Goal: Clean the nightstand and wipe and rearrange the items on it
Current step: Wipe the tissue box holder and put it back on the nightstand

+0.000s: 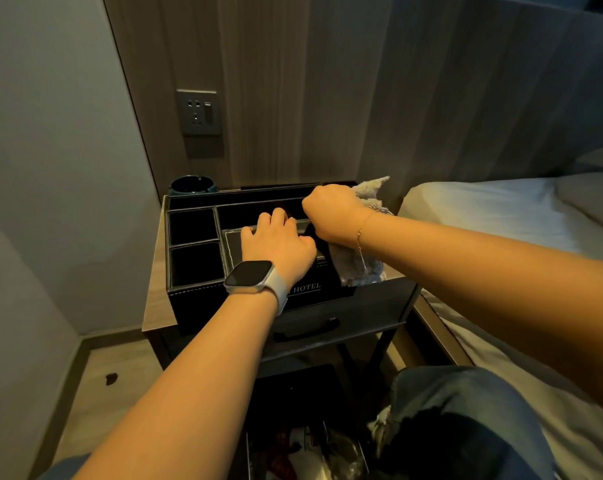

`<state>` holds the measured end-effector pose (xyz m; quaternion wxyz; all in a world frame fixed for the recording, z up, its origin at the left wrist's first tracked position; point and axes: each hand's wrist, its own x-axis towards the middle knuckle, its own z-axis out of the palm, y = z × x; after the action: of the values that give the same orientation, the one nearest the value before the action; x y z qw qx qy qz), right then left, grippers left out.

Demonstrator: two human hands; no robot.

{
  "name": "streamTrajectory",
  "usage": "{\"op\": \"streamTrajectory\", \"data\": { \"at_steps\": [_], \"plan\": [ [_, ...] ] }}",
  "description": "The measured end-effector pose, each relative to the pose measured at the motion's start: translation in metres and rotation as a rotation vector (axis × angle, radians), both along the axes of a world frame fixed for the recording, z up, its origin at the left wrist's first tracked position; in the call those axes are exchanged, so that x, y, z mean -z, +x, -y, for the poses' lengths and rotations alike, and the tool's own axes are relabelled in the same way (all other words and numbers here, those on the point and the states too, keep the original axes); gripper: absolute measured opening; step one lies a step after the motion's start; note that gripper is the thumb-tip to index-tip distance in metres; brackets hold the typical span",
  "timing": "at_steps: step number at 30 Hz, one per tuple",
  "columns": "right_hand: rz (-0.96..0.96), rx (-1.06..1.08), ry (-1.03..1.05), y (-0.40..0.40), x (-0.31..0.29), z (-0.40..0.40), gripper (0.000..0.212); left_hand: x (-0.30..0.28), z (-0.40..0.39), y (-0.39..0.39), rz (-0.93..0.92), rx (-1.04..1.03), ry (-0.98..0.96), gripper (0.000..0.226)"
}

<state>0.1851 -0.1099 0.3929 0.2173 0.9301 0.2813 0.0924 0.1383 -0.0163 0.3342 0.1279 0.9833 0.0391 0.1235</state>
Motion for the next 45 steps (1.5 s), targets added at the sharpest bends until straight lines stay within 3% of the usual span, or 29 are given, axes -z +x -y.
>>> {"op": "streamTrajectory", "data": {
  "at_steps": [4, 7, 13, 17, 23, 26, 29, 34, 38, 42, 45],
  "plan": [
    [-0.2, 0.088, 0.049, -0.005, -0.011, -0.004, 0.019, -0.002, 0.0, -0.001, -0.017, -0.014, -0.012, 0.039],
    [-0.287, 0.145, 0.148, -0.019, -0.018, 0.011, 0.008, -0.004, 0.002, -0.001, -0.035, -0.01, -0.012, 0.041],
    [-0.443, 0.174, 0.327, -0.061, -0.037, 0.078, 0.021, -0.003, 0.001, -0.001, -0.029, 0.005, -0.018, 0.04],
    [-0.268, 0.102, 0.584, -0.038, -0.043, 0.079, 0.028, -0.003, 0.002, 0.0, -0.028, 0.007, -0.005, 0.042],
    [-0.28, 0.008, 0.609, -0.042, 0.015, 0.064, 0.023, -0.002, 0.001, 0.0, -0.016, -0.01, 0.014, 0.043],
    [-0.396, -0.056, 0.59, -0.055, -0.004, 0.088, 0.019, -0.004, 0.002, 0.0, -0.02, -0.01, 0.017, 0.043],
    [-0.237, -0.04, 0.719, -0.036, -0.03, 0.087, 0.019, -0.004, 0.001, -0.003, -0.01, -0.003, 0.025, 0.044],
    [-0.1, 0.086, 0.436, -0.002, -0.022, 0.026, 0.013, -0.002, -0.004, -0.009, 0.007, -0.009, 0.027, 0.045],
    [0.036, 0.016, 0.104, -0.005, 0.009, -0.005, 0.016, 0.002, -0.004, -0.009, 0.041, -0.017, 0.042, 0.042],
    [-0.094, 0.037, 0.204, -0.002, 0.004, 0.004, 0.007, 0.002, -0.003, -0.008, 0.06, -0.026, 0.02, 0.04],
    [-0.354, 0.057, 0.281, -0.014, -0.019, 0.034, 0.02, 0.001, -0.002, -0.007, 0.057, -0.026, 0.012, 0.04]
  ]
}}
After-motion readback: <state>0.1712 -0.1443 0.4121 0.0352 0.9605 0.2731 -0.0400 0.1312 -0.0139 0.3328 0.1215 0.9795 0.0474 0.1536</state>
